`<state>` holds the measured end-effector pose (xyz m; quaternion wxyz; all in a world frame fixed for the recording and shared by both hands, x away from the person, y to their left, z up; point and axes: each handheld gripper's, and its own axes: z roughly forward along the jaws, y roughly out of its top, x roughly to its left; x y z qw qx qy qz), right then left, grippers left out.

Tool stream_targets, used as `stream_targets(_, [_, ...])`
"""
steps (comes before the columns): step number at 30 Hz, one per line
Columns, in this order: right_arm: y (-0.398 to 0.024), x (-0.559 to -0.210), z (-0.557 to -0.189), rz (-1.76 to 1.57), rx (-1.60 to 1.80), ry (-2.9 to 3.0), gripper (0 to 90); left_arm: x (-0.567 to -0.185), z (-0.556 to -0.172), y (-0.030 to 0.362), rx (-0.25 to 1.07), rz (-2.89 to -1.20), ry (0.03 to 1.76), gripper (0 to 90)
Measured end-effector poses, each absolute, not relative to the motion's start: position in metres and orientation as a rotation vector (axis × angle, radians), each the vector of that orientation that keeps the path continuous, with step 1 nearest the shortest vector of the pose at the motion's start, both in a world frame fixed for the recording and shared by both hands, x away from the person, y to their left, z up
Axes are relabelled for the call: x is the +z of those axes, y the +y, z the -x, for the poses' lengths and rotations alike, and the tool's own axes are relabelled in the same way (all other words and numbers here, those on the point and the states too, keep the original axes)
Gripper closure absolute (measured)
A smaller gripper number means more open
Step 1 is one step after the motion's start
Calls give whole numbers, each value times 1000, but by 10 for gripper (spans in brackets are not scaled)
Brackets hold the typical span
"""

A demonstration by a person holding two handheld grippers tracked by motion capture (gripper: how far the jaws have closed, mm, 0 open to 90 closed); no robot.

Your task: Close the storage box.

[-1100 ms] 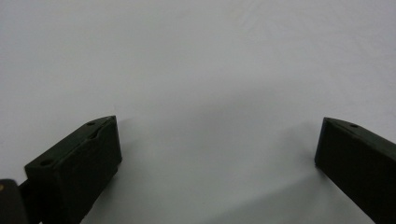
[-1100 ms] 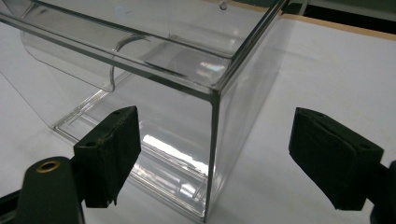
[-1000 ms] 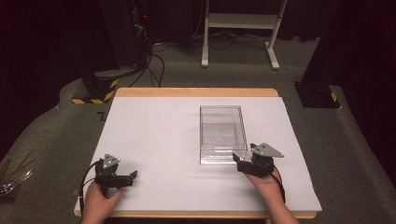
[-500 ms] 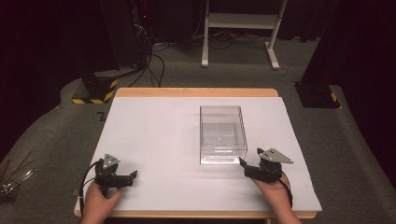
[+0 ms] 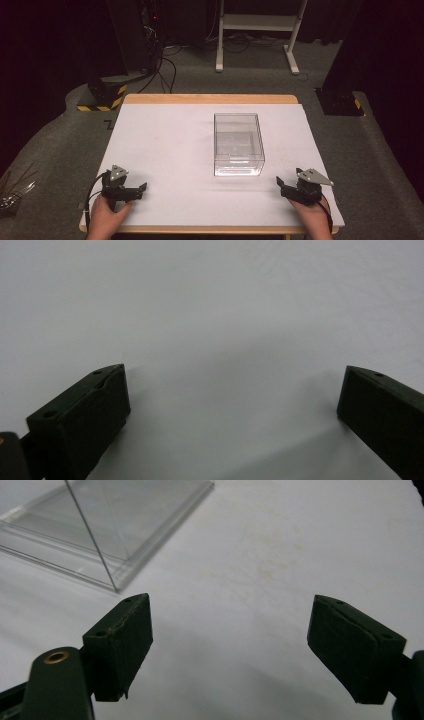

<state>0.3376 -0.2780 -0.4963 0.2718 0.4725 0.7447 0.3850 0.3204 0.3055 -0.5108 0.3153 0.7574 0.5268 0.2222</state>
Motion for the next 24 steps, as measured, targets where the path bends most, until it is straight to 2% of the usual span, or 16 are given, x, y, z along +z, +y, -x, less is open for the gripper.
stream_targets(7, [-274,-499,-333,-1232,989,1990,245,-511,-320,305,586,-1996,1387,6])
stream_targets(24, [-270,-501,-340,-1264,918,2059,262,-511,-320,305,587,-1995,1387,6])
